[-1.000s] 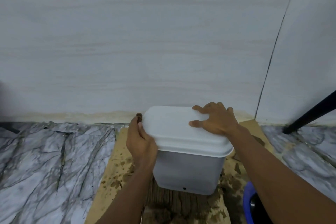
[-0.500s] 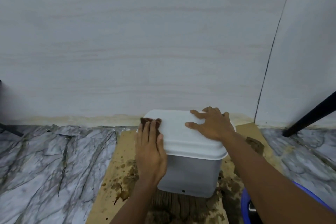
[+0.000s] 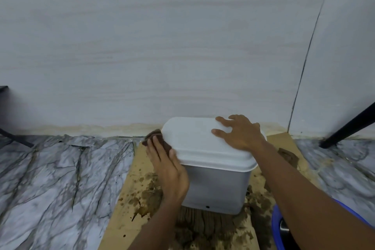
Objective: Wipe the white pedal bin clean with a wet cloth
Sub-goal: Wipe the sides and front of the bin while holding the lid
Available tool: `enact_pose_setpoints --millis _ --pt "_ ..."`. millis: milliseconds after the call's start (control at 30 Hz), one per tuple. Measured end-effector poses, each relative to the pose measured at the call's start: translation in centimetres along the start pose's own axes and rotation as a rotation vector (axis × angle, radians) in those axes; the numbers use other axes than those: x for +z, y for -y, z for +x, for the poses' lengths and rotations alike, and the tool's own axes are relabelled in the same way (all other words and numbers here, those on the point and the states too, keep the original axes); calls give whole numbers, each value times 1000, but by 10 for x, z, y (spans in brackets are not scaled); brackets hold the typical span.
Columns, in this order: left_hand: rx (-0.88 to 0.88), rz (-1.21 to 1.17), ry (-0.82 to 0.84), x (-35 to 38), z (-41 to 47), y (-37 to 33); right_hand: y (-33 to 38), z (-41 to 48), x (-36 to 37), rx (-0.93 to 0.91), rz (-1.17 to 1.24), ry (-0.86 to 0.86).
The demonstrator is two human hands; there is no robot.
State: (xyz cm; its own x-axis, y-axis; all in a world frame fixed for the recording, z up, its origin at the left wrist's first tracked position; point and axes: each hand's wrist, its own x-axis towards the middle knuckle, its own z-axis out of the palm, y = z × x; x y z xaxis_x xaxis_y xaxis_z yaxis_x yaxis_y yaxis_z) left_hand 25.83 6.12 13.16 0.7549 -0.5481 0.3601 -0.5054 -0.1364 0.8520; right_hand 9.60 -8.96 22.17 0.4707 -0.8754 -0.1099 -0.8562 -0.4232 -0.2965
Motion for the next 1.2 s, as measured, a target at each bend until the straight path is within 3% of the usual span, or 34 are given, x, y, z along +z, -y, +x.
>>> enact_pose_setpoints --millis 133,233,367,533,733,833,1000,1100,1200 --pt "-322 -247 -102 28 -34 -68 7 -2 -6 32 -36 44" --pt "-573 -402 -71 34 -41 -109 6 2 -20 63 -44 80" --pt "-705 -357 -67 27 -22 -107 5 21 -30 115 64 166" --pt "-627 -220 -18 20 4 -84 -5 18 -18 64 428 191" --pt "-582 -224 -21 12 -3 -88 -7 8 -17 -20 562 71" --pt "-543 -173 7 9 -8 -76 -4 4 -13 -18 498 100" --pt "-287 -36 80 -10 14 -56 11 -15 -15 -41 165 -2" --pt "-40 156 267 -27 53 -33 7 -34 -6 -22 47 7" --pt "63 246 446 -43 85 -30 -6 -54 0 99 89 45"
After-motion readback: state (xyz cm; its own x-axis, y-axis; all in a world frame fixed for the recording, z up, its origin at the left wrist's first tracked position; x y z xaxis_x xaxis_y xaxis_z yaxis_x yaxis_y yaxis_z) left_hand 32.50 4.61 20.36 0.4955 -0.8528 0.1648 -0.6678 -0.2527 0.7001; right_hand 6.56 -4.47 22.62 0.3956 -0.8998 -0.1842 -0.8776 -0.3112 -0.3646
